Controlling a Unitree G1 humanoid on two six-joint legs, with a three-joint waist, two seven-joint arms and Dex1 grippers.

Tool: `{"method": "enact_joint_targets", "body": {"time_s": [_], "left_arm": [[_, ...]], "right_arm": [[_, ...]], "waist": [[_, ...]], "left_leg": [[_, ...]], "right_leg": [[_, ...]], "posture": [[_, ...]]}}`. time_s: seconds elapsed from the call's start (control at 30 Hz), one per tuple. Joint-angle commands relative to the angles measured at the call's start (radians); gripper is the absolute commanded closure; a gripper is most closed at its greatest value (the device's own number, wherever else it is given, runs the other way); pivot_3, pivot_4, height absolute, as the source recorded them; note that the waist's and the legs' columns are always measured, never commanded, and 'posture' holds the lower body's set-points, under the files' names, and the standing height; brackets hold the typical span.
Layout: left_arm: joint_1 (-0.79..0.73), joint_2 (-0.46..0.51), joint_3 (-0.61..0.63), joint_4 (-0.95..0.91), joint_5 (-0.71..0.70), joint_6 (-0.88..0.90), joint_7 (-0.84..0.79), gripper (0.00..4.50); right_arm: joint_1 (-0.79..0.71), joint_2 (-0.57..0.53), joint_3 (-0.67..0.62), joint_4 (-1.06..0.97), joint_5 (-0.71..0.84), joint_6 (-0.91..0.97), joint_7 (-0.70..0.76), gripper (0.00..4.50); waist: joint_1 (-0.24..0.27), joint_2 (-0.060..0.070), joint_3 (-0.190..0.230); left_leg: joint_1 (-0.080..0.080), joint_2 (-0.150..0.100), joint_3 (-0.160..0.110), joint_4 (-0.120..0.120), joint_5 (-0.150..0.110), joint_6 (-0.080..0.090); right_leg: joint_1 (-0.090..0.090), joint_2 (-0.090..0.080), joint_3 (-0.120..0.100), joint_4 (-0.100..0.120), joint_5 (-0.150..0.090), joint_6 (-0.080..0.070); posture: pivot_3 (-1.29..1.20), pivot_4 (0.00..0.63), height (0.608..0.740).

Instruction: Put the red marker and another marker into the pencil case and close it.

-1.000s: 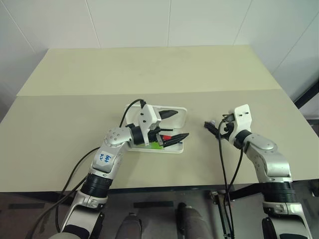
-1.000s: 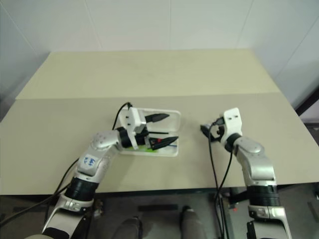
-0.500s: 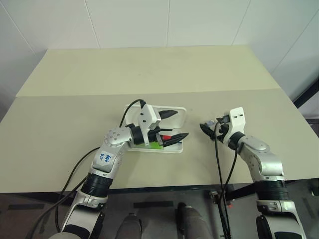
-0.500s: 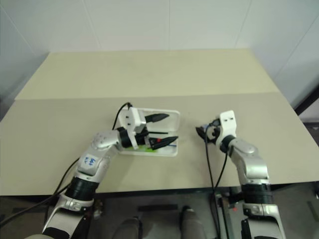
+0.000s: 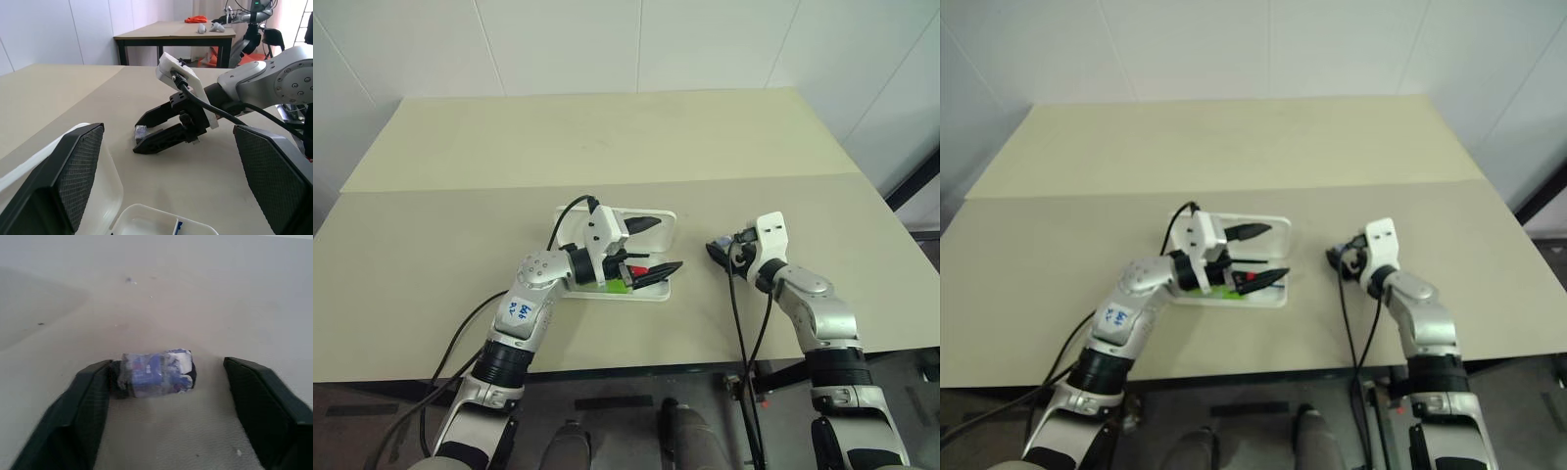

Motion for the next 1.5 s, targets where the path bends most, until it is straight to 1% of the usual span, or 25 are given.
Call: {"method": "enact_joint_targets", "body": {"time_s": [0.03, 0.07, 0.1, 0.13, 0.3, 0.43, 0.57, 0.7, 0.83, 0.93, 1.07, 1.3, 1.4, 1.5], "left_arm": [[-0.010, -0.002, 0.011, -0.028, -0.008, -0.017, 0.004, 0.00], [-0.009, -0.002, 0.010, -0.028, -0.008, -0.017, 0.003, 0.00], [-0.009, -0.003, 0.010, -0.029, -0.008, -0.017, 0.003, 0.00], [-0.009, -0.003, 0.010, -0.029, -0.008, -0.018, 0.001, 0.00], [-0.008, -0.004, 0.009, -0.027, -0.012, -0.025, -0.008, 0.00], [-0.004, -0.001, 0.010, -0.025, -0.022, -0.028, -0.026, 0.00], [0.002, 0.009, 0.018, -0.030, -0.034, -0.030, -0.050, 0.00], [0.013, 0.033, 0.035, -0.023, -0.043, -0.040, -0.075, 0.00], [0.009, 0.044, 0.047, -0.008, -0.042, -0.047, -0.086, 0.00], [-0.001, 0.045, 0.055, 0.009, -0.038, -0.052, -0.089, 0.00], [-0.019, 0.040, 0.053, 0.038, -0.034, -0.063, -0.100, 0.00], [-0.049, 0.038, 0.057, 0.083, -0.028, -0.090, -0.110, 0.00], [-0.047, 0.041, 0.060, 0.080, -0.030, -0.093, -0.108, 0.00], [-0.037, 0.044, 0.063, 0.061, -0.035, -0.085, -0.105, 0.00]], "right_arm": [[0.027, -0.001, -0.008, -0.027, 0.005, 0.020, -0.003, 1.99], [0.032, -0.002, -0.012, -0.041, 0.010, 0.016, 0.001, 2.38], [0.037, -0.003, -0.016, -0.058, 0.016, 0.014, 0.005, 2.67], [0.041, -0.006, -0.018, -0.074, 0.019, 0.016, 0.008, 2.83], [0.059, -0.025, -0.030, -0.155, 0.027, 0.041, 0.012, 2.85], [0.085, -0.043, -0.047, -0.293, 0.069, 0.085, 0.033, 2.85], [0.110, -0.042, -0.060, -0.439, 0.119, 0.161, 0.023, 2.85], [0.142, 0.001, -0.069, -0.642, 0.194, 0.286, -0.046, 2.85], [0.182, 0.072, -0.032, -0.812, 0.232, 0.410, -0.145, 2.85], [0.200, 0.112, -0.003, -0.905, 0.279, 0.476, -0.170, 2.85], [0.200, 0.103, 0.022, -0.934, 0.328, 0.506, -0.138, 2.85], [0.178, 0.052, 0.032, -0.864, 0.328, 0.489, -0.107, 2.85], [0.170, 0.077, 0.049, -0.832, 0.292, 0.497, -0.169, 2.85], [0.174, 0.132, 0.091, -0.848, 0.268, 0.507, -0.234, 2.85]], "waist": [[0.000, 0.000, 0.000], [0.000, 0.000, 0.000], [0.000, 0.000, 0.000], [0.000, 0.000, 0.000], [0.000, 0.000, 0.000], [0.001, 0.000, 0.000], [0.000, 0.000, 0.000], [-0.002, 0.000, 0.000], [0.000, 0.000, 0.000], [0.001, 0.000, 0.000], [0.002, 0.000, 0.000], [0.001, 0.000, 0.000], [0.000, 0.000, 0.000], [0.000, 0.000, 0.000]], "left_leg": [[0.000, 0.000, 0.000, 0.000, 0.000, 0.000], [0.000, 0.000, 0.000, 0.000, 0.000, 0.000], [0.000, 0.000, 0.000, 0.000, 0.000, 0.001], [0.000, 0.000, 0.000, 0.000, 0.000, 0.001], [0.000, 0.000, 0.000, 0.000, -0.001, 0.001], [0.000, 0.000, 0.000, 0.000, -0.001, 0.001], [0.000, 0.000, 0.000, 0.000, -0.001, 0.001], [0.000, 0.000, 0.000, -0.001, -0.001, 0.002], [0.000, 0.000, 0.000, 0.000, -0.001, 0.002], [0.000, 0.000, 0.000, 0.000, -0.001, 0.002], [0.000, 0.000, 0.000, 0.000, -0.001, 0.003], [0.000, 0.000, 0.000, 0.000, -0.002, 0.004], [-0.001, 0.000, 0.000, 0.000, -0.002, 0.004], [-0.002, 0.000, 0.001, 0.000, -0.002, 0.004]], "right_leg": [[0.000, 0.000, 0.000, 0.000, 0.000, 0.000], [0.000, 0.000, 0.000, 0.000, 0.000, 0.000], [0.000, 0.000, 0.000, 0.000, 0.000, 0.001], [0.000, 0.000, 0.000, 0.000, 0.000, 0.001], [0.000, 0.000, 0.000, 0.000, 0.000, 0.001], [-0.001, 0.000, 0.000, 0.000, 0.000, 0.001], [-0.001, 0.000, 0.000, -0.001, 0.000, -0.001], [-0.001, 0.000, 0.000, 0.000, -0.001, -0.002], [-0.001, 0.000, 0.000, 0.000, -0.002, -0.002], [-0.001, 0.000, 0.000, -0.001, -0.002, -0.002], [-0.002, 0.000, 0.000, -0.002, -0.002, -0.002], [-0.004, 0.000, 0.000, -0.002, -0.002, -0.002], [-0.005, 0.000, 0.000, -0.001, -0.002, -0.002], [-0.007, 0.000, 0.000, 0.000, -0.002, -0.002]], "posture": [[0.00, 0.150, 0.740], [0.00, 0.150, 0.740], [0.00, 0.150, 0.740], [0.00, 0.150, 0.740], [0.00, 0.150, 0.740], [0.00, 0.150, 0.740], [0.00, 0.150, 0.740], [0.00, 0.150, 0.740], [0.00, 0.150, 0.740], [0.00, 0.150, 0.740], [0.00, 0.150, 0.740], [0.00, 0.150, 0.740], [0.00, 0.150, 0.740], [0.00, 0.150, 0.740]]}}
